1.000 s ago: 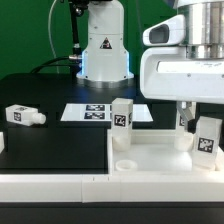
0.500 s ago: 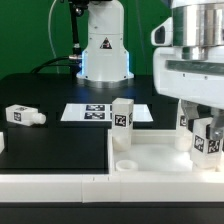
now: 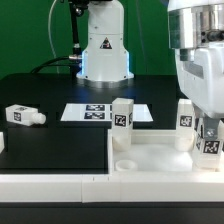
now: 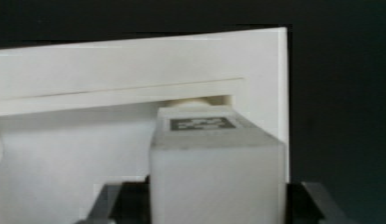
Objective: Assemble square table
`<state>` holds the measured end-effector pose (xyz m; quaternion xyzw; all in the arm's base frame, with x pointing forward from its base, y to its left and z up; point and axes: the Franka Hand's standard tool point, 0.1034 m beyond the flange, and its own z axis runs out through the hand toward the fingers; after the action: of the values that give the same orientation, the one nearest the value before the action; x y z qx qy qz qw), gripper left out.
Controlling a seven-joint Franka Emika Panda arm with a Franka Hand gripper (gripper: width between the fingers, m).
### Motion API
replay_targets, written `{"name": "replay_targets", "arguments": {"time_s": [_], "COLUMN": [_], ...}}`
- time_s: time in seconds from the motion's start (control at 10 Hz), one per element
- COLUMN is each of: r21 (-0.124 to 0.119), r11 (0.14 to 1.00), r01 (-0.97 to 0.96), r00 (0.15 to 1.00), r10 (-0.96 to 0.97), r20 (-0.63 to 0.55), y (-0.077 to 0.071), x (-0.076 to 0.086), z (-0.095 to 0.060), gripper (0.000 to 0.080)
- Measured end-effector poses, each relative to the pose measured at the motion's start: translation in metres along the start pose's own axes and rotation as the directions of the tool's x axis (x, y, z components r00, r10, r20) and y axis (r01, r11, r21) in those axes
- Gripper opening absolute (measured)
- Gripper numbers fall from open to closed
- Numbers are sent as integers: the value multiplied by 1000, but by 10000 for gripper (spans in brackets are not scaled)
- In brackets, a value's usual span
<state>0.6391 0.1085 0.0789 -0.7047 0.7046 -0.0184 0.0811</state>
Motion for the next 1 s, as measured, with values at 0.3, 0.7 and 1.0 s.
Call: {"name": "replay_targets", "arguments": {"time_s": [0.3,0.7,1.0], "r21": [-23,-35,-50], "r11": [850,650,438], "r01": [526,759,897], "r00": [850,650,438], "r10": [-526,-760,-899], "r20": [-10,-12,-24], "y": [5,3,-5], "x": [-11,-8,-4], "z": [4,3,-2], "gripper": [548,649,649]}}
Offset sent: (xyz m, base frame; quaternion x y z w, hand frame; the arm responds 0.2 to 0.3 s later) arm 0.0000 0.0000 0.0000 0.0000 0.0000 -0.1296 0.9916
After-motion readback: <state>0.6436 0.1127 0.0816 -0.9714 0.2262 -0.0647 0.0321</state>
